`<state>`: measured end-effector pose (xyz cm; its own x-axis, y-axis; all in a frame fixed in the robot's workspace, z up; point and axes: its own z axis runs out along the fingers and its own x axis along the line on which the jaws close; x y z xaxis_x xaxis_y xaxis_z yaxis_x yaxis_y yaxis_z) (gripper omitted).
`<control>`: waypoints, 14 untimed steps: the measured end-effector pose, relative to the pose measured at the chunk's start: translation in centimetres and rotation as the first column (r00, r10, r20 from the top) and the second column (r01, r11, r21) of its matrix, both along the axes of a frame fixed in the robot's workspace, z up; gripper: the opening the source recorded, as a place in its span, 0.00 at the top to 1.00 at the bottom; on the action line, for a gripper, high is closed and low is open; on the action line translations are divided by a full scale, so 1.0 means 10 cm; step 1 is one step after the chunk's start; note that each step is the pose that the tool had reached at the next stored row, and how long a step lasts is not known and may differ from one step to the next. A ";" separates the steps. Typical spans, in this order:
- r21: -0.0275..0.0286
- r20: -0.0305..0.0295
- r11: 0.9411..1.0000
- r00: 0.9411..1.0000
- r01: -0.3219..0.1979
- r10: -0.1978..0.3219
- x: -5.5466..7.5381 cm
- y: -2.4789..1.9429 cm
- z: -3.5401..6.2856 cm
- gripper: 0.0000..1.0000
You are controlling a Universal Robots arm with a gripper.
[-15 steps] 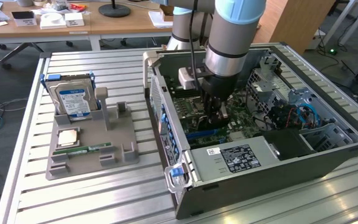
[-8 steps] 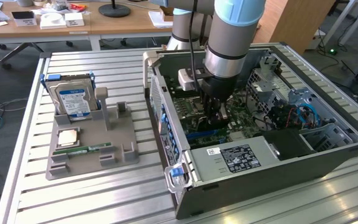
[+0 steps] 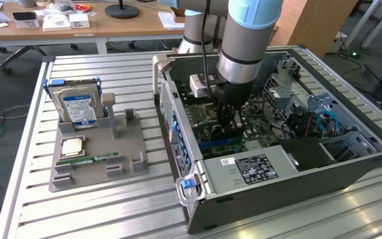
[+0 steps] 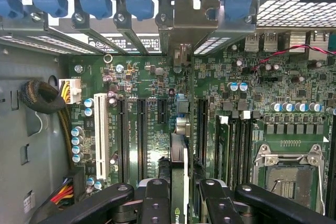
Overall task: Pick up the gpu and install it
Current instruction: 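Insert the gpu into the slot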
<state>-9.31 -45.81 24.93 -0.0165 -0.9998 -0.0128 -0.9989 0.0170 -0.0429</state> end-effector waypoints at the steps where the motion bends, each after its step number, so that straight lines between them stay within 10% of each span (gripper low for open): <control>1: 0.000 0.000 1.000 1.000 0.000 0.000 0.00 0.000 -0.001 0.74; 14: 0.000 0.000 1.000 1.000 0.000 0.000 -0.01 0.000 -0.017 0.74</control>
<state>-9.36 -45.81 24.76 -0.0166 -0.9998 -0.0129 -0.9989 0.0171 -0.0429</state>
